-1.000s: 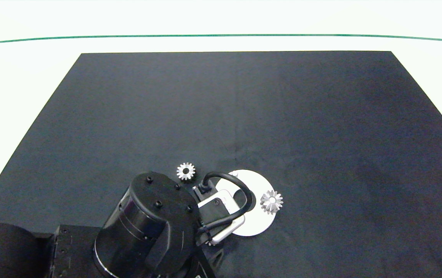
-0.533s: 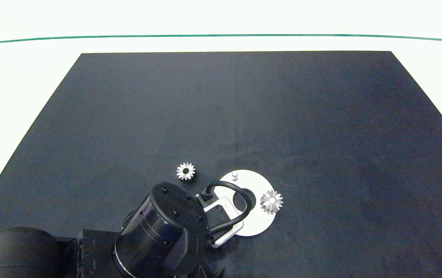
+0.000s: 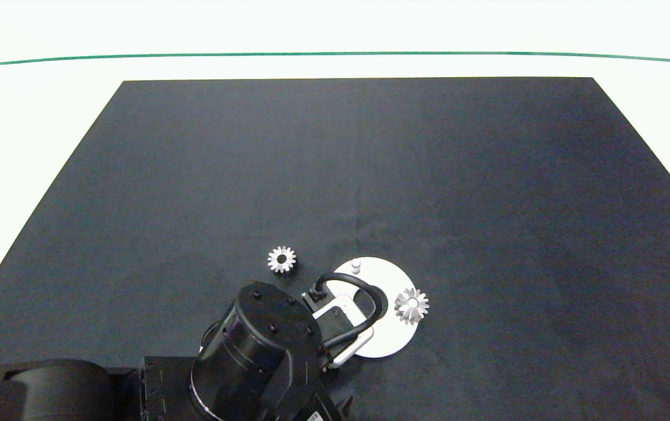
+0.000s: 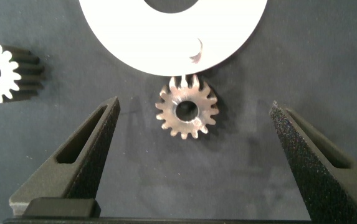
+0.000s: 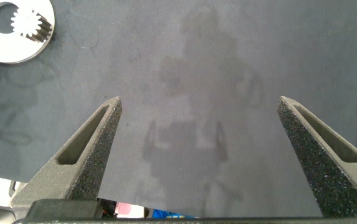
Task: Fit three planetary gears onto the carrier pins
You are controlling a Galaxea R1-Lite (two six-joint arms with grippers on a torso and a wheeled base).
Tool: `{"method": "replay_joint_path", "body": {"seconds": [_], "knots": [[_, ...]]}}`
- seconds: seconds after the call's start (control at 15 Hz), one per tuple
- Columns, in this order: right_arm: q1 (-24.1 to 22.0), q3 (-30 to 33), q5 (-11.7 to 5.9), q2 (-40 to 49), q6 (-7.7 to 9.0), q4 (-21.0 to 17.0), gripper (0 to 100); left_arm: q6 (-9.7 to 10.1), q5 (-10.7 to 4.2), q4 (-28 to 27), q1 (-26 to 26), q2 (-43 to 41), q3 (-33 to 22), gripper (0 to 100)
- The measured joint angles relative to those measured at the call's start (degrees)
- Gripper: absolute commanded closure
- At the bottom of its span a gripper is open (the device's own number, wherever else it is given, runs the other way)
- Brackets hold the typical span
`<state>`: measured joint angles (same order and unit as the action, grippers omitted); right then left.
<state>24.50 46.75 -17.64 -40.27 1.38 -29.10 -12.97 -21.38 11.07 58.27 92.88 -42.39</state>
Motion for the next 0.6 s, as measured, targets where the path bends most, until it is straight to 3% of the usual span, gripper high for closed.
{"method": "replay_joint_path", "body": {"seconds": [0.2,0.6], "knots": [[0.00,0.00,0.00,0.00,0.00,0.00,0,0.10,0.00,1.99,-0.15,-0.05,2.84,0],[0.00,0.00,0.00,0.00,-0.01,-0.02,0,0.11,0.38,3.25,-1.22,0.23,3.19,0]]}}
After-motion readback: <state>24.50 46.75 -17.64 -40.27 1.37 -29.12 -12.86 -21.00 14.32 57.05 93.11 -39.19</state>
